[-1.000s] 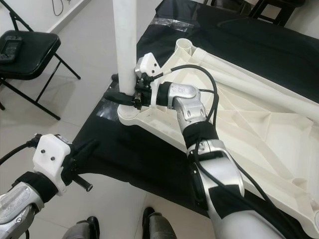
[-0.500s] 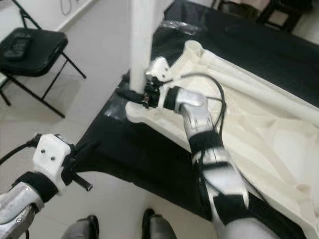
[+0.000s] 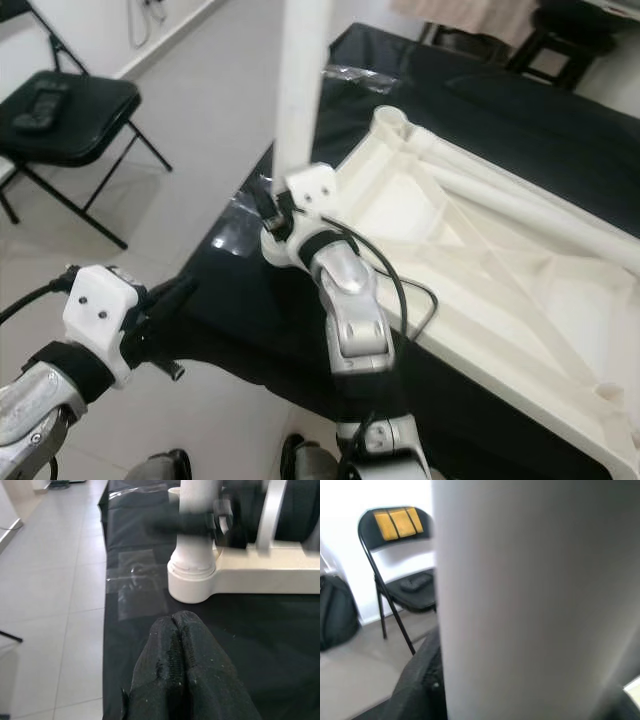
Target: Building children table
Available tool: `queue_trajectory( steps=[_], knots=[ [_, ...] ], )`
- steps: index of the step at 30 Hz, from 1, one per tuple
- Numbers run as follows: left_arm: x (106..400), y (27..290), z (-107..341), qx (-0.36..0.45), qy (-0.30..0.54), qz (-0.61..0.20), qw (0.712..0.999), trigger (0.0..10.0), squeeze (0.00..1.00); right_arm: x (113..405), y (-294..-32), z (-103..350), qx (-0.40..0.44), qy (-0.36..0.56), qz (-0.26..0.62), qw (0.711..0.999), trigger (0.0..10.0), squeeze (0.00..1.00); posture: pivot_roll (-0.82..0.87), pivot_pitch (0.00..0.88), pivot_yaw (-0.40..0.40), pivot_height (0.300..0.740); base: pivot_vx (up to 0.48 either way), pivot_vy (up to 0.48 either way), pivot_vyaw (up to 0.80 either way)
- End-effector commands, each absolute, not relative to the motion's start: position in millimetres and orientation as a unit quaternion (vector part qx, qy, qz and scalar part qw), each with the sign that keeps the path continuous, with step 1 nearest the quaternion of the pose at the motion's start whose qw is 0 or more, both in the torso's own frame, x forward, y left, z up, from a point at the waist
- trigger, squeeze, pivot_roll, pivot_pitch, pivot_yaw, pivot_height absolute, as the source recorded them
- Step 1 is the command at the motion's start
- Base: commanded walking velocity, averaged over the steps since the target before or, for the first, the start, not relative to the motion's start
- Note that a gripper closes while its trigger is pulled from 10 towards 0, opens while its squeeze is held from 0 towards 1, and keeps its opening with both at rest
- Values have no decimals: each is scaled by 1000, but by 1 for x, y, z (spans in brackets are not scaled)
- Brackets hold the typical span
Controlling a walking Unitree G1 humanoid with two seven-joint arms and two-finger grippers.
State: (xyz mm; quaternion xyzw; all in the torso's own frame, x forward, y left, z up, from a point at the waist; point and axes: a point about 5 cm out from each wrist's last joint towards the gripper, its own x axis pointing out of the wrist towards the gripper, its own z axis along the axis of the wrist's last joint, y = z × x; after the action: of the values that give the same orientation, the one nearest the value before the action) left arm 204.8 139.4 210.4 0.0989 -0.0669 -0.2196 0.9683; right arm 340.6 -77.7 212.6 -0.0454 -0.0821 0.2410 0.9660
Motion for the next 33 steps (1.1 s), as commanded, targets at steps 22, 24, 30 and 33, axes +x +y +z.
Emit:
queue_trajectory(
  steps=[22, 24, 30, 33],
  knots=[
    [206, 142, 207, 100, -60, -217, 969, 10000, 0, 365, -92, 253, -44, -104, 564, 818, 0, 0, 164, 260, -138, 740, 0, 0, 0],
    [206, 142, 207, 101, -59, -217, 969, 10000, 0, 366, -92, 252, -43, -101, 566, 817, 0, 0, 166, 260, -138, 740, 0, 0, 0],
    [205, 142, 207, 102, -58, -218, 969, 10000, 0, 371, -99, 248, -43, -94, 565, 819, 0, 0, 164, 265, -135, 740, 0, 0, 0],
    [205, 142, 207, 102, -58, -219, 969, 10000, 0, 373, -103, 247, -46, -93, 561, 821, 0, 0, 164, 265, -135, 740, 0, 0, 0]
  ],
)
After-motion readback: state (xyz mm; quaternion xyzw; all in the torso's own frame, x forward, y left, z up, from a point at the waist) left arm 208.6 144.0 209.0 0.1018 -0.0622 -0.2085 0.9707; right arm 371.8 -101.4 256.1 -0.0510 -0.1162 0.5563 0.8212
